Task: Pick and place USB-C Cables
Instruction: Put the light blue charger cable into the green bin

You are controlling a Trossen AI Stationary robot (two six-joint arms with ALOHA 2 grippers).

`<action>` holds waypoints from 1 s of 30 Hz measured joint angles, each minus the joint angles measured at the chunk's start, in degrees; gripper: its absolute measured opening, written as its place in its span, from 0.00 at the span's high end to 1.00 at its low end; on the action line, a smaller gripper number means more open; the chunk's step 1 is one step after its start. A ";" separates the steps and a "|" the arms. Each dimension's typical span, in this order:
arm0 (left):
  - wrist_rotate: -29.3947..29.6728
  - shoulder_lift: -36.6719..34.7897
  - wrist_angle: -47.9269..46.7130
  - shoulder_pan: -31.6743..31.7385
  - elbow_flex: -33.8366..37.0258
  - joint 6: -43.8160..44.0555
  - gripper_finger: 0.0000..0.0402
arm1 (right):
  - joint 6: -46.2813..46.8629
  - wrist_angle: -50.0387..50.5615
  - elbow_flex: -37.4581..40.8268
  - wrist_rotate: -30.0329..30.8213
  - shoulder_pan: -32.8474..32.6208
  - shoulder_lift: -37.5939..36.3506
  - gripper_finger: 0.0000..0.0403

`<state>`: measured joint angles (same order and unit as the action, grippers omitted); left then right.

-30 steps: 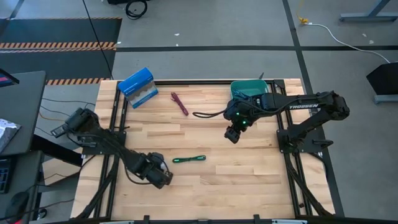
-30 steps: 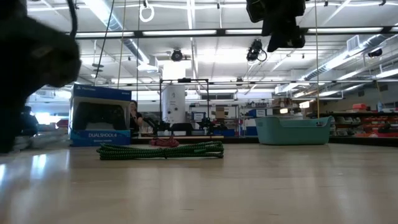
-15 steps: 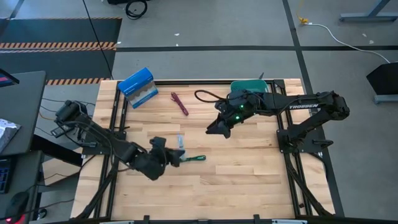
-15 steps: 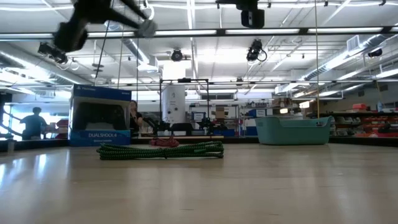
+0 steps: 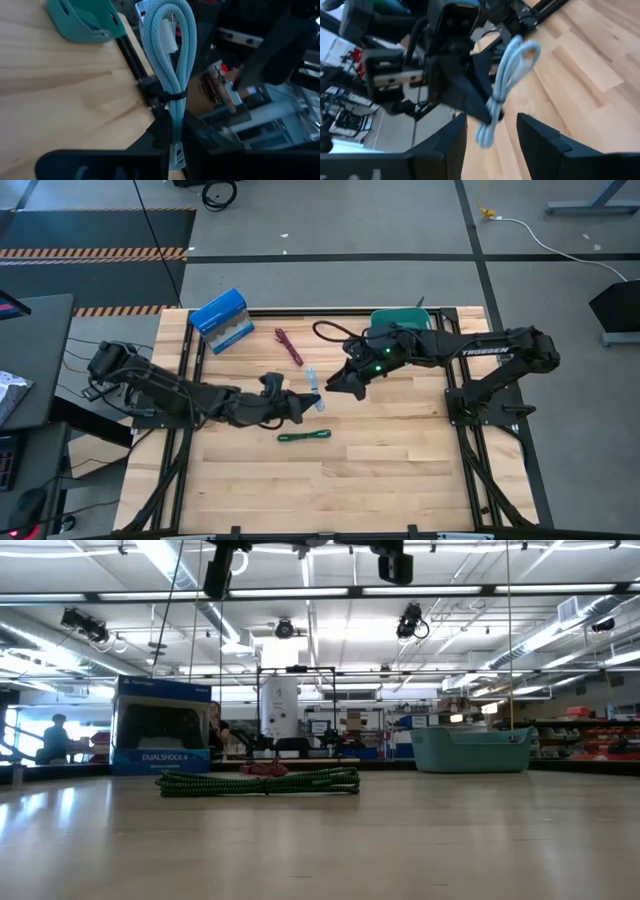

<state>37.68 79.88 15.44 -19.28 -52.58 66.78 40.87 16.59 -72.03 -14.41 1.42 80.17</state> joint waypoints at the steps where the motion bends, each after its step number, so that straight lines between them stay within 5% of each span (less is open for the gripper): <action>1: -1.47 0.00 -0.04 0.37 0.00 0.00 0.92 | -0.05 -0.39 0.00 0.06 0.20 0.22 0.56; 22: -11.42 0.00 -0.70 2.98 0.09 -1.94 0.91 | 9.91 -12.31 -0.07 -1.06 0.32 8.86 0.57; 26: -11.34 0.00 -0.82 3.05 0.09 -1.96 0.89 | 8.39 -9.42 -0.04 3.04 0.12 7.98 0.64; 30: -11.61 -0.02 -0.81 3.11 0.09 -2.79 0.86 | 5.80 -7.13 -0.07 5.44 0.44 6.46 0.84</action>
<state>26.06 79.85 14.63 -16.16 -52.49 64.00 46.67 9.46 -72.10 -8.97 1.86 86.63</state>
